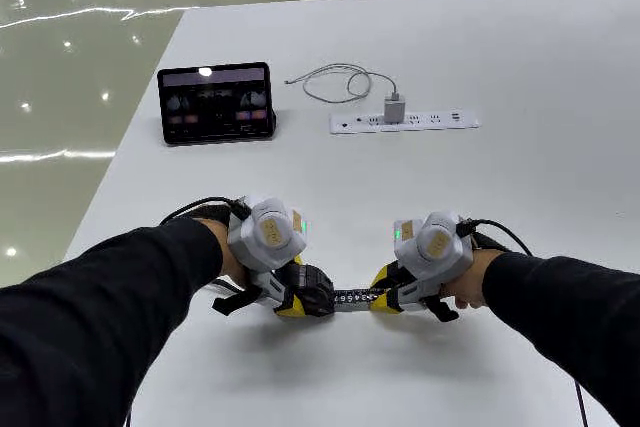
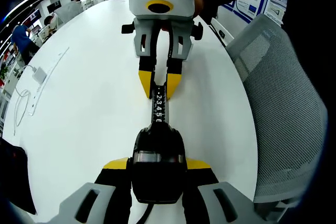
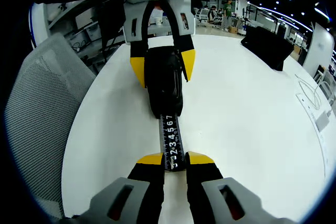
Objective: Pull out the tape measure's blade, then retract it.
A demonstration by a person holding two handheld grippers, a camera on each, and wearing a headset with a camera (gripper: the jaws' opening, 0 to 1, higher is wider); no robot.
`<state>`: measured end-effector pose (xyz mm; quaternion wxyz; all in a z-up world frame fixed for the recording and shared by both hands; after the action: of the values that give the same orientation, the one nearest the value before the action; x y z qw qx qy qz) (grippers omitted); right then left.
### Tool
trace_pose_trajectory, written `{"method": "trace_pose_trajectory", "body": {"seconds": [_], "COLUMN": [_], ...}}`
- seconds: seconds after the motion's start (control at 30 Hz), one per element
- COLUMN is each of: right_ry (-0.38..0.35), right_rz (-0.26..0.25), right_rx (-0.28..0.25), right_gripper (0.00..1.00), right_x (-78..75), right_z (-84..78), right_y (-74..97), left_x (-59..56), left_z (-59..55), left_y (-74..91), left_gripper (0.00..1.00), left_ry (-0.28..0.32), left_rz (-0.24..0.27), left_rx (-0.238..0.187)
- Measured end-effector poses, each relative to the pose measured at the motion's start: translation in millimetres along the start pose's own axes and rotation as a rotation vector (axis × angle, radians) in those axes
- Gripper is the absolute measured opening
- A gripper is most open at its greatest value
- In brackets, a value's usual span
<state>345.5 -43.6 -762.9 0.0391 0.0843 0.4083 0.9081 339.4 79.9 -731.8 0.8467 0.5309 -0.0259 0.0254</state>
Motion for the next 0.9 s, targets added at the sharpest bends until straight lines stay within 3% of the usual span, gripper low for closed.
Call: {"method": "trace_pose_trajectory", "body": {"seconds": [0.9], "right_ry": [-0.022], "right_rz": [-0.015], "right_rx": [0.006], "right_gripper": [0.11], "right_x": [-5.1], "right_z": [-20.2], "right_y": [17.4], "left_x": [0.4], "left_z": [-0.1], "left_y": [-0.7], "left_gripper": [0.33], "left_ry": [0.015], "left_rz": [0.003], "left_rx": [-0.006]}}
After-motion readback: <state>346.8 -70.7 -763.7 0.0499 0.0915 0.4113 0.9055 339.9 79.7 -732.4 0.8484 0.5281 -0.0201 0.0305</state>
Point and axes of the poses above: the centre of the closed fingertips' face, and the gripper's own axes: y roughly backward along the fingers, x roughly to its left, z roughly out of its top, the point moved 4 cm from there along y, roughly backward along the fingers, and after that the axes turned 8 degrees about -y, right-handed, at the moved point
